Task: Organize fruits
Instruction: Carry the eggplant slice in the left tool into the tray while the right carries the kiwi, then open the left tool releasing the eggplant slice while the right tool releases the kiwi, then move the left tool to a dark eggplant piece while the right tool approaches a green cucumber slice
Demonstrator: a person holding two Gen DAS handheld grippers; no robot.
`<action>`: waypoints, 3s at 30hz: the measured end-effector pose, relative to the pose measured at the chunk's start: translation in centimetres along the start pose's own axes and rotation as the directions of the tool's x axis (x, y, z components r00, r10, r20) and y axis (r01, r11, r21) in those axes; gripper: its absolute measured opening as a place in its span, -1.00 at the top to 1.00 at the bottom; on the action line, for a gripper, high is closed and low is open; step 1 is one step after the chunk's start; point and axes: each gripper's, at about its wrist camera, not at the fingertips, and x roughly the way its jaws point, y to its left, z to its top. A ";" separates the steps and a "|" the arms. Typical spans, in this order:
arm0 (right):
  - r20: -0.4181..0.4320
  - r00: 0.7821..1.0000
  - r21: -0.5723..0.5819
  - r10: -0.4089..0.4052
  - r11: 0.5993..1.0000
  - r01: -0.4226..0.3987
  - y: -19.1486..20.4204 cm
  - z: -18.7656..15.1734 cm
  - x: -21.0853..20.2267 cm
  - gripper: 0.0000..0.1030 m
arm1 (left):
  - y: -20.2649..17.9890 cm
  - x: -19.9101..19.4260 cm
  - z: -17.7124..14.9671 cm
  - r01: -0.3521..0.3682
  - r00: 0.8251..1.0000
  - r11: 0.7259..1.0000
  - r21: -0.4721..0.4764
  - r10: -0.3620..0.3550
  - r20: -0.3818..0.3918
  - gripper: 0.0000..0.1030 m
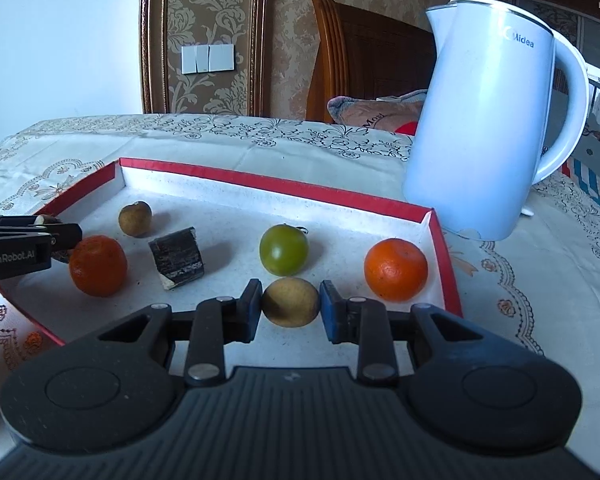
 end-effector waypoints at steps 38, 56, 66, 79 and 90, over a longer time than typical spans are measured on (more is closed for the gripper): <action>-0.004 0.999 0.069 -0.032 0.997 0.032 -0.9 -0.2 0.8 -0.54 | -0.1 0.2 -0.7 0.031 0.999 0.999 0.007 -0.032 0.031 -0.08; 0.008 1.000 0.089 -0.027 0.996 0.027 -1.3 -0.6 0.0 -0.97 | -0.1 -1.0 -1.3 0.055 0.997 0.998 0.037 -0.057 0.046 -0.31; 0.017 1.000 0.103 -0.021 0.994 0.019 -1.7 -1.1 -0.6 -1.00 | 0.0 -2.0 -1.8 0.063 0.996 0.997 0.043 -0.065 0.056 -0.41; 0.025 1.000 0.127 -0.009 0.992 0.005 -2.1 -1.8 -1.7 -1.00 | 0.6 -3.0 -2.1 0.086 0.995 0.996 0.024 -0.087 0.052 -0.44; 0.043 0.999 0.146 0.004 0.989 -0.010 -2.3 -2.5 -3.1 -1.00 | 0.8 -3.6 -2.5 0.095 0.994 0.995 0.019 -0.096 0.053 -0.47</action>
